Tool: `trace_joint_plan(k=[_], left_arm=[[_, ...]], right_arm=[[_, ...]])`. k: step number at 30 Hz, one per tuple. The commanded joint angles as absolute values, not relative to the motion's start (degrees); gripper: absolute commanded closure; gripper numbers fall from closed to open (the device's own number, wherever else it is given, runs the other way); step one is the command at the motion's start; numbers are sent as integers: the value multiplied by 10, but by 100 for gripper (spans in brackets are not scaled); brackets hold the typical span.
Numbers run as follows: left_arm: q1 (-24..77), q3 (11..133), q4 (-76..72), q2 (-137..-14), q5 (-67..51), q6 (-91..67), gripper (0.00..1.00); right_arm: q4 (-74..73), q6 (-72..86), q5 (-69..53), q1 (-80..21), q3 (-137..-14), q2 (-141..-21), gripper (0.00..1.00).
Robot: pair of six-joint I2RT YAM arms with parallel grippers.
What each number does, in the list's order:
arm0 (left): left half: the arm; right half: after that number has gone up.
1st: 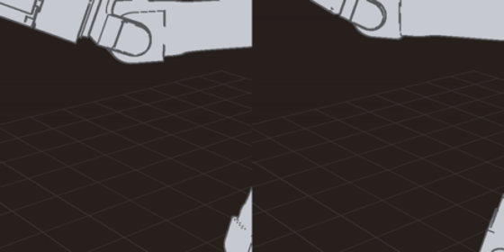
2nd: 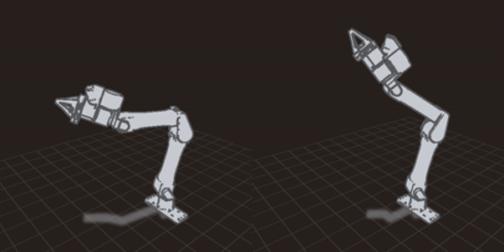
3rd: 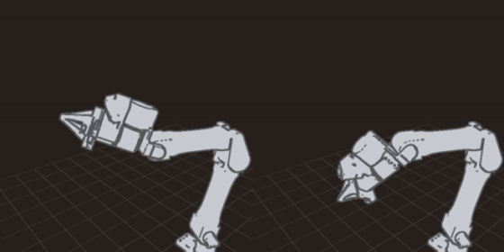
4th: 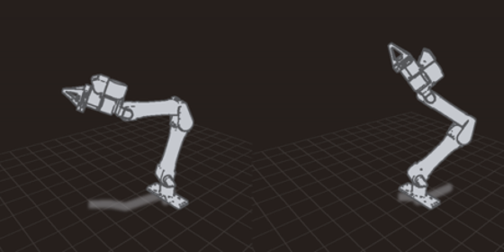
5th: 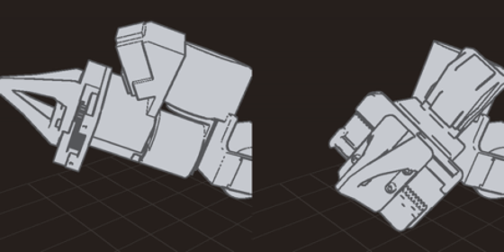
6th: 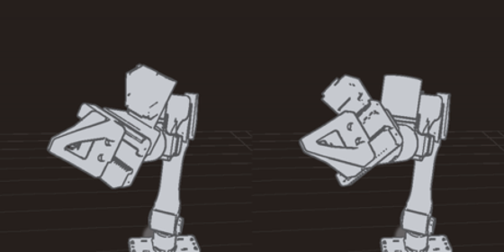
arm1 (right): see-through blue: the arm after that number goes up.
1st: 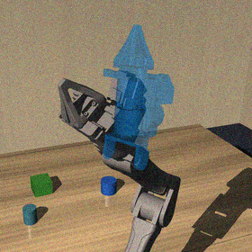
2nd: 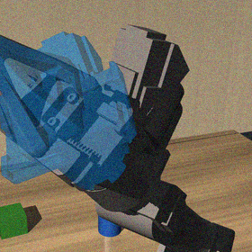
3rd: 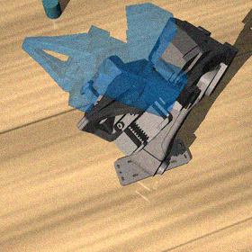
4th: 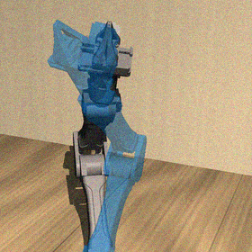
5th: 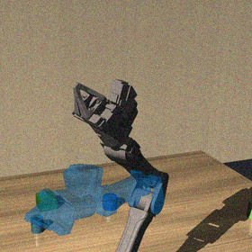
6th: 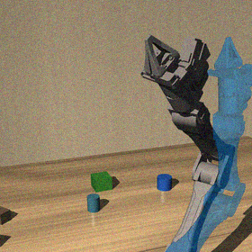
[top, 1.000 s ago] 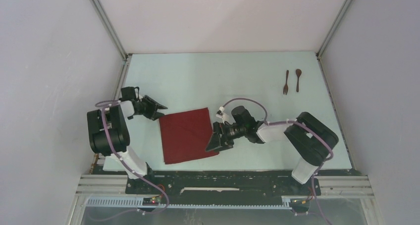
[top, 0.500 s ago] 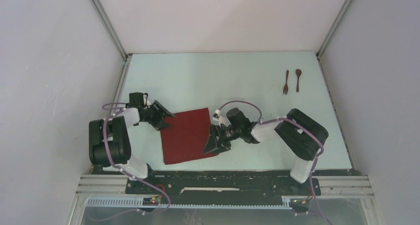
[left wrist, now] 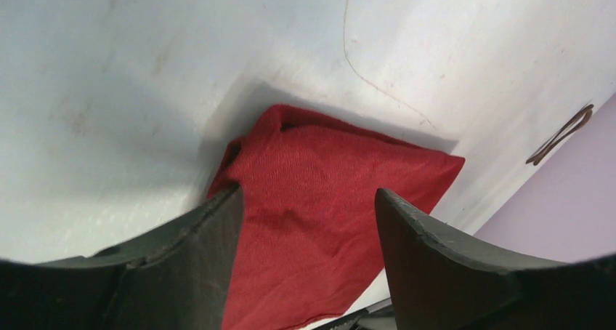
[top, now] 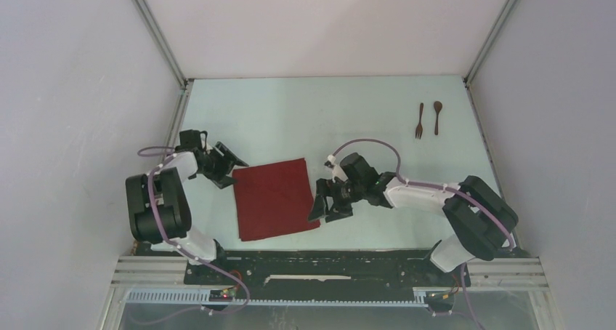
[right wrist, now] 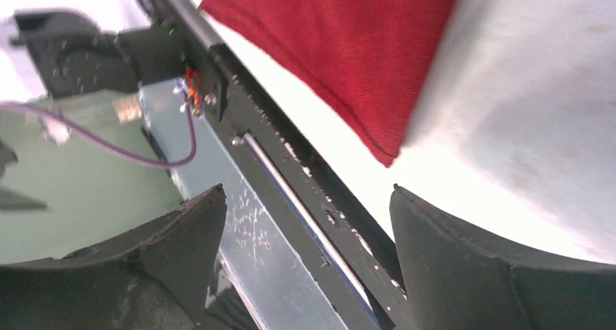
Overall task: Fold the napkin into a case and place the utensils inside
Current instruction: Smooth out the lower triangle-folded napkin at the center of the board.
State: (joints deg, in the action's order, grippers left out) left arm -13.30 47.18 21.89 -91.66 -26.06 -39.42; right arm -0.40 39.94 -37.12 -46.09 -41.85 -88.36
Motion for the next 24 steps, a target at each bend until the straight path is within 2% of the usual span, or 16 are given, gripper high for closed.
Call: trace_joint_plan(k=[1, 5, 12, 19, 24], left_arm=[[-125, 494, 270, -826, -257, -350, 25], [-84, 514, 329, -766, -220, -313, 23], [-49, 483, 334, -704, -211, -309, 23], [-50, 475, 332, -698, -220, -299, 22], [-50, 483, 330, -703, -226, -298, 22]], right_arm=[[-145, 428, -274, -453, -453, -878, 13], [-198, 474, -247, -463, -479, -919, 26], [-188, 480, -247, -489, -514, -984, 44], [-181, 470, -249, -489, -539, -1030, 53], [-180, 466, -239, -485, -543, -1039, 67]])
